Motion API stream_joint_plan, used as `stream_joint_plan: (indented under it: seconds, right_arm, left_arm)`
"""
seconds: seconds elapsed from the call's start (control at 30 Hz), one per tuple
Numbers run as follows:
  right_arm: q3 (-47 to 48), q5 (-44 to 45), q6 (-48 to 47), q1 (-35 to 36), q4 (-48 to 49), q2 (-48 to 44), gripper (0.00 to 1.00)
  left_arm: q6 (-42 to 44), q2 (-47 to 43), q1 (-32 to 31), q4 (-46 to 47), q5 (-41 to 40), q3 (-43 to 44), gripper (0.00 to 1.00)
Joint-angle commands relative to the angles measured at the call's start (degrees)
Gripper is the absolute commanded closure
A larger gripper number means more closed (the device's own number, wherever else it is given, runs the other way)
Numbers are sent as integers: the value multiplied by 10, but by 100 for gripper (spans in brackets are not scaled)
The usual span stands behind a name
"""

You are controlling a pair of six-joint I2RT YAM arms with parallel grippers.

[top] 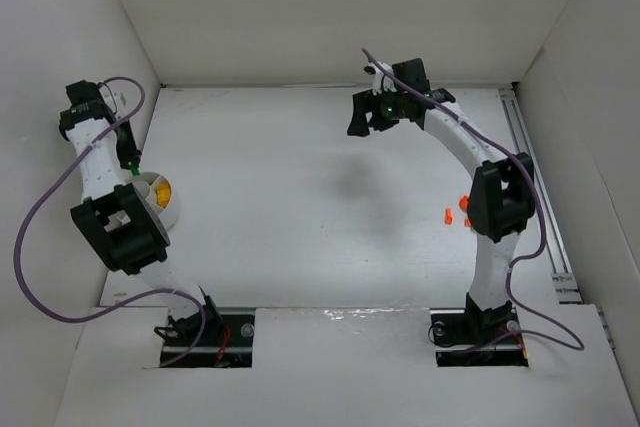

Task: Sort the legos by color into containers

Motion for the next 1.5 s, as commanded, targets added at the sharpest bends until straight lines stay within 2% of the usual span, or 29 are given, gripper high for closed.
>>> stream_joint_plan:
  seconds: [0.0,0.23,0.63,0.73,0.93,1.03,1.13,1.2,1.27,1.33,1.47]
  right_arm:
    - [35,-4,3,-1,1,10,16]
    - [40,-4,3,-1,-4,15,16]
    - [40,-4,3,-1,-10,15,16]
    - [40,-4,3,-6,-15,20,16]
    - [46,-4,3,-6,-15,20,14]
    - [46,-4,3,-6,-15,20,14]
    - [46,-4,3,-6,-15,20,14]
    - [46,-4,3,-6,-9,20,14]
    - [29,-4,15,-12,1,2,14]
    - [13,-4,23,-29,16,-17,14]
    - [-1,-10,23,-41,-1,-39,16]
  left_arm:
    - [4,-5,-10,-7,-25,7,99]
    - [4,-5,-22,-12,-42,-5,90]
    - [9,0,-27,-24,-63,-16,88]
    - [9,0,-34,-24,-68,-21,83]
    - [9,0,-34,-24,-68,-21,55]
    - [9,0,-34,-24,-68,-21,55]
    - [9,-6,-34,-24,-23,2,55]
    - [9,-32,-34,-9,51,22,55]
    - [9,-64,-42,16,87,42,52]
    - [21,-76,-96,40,95,63,45]
    - [1,-76,-147,56,80,71,42]
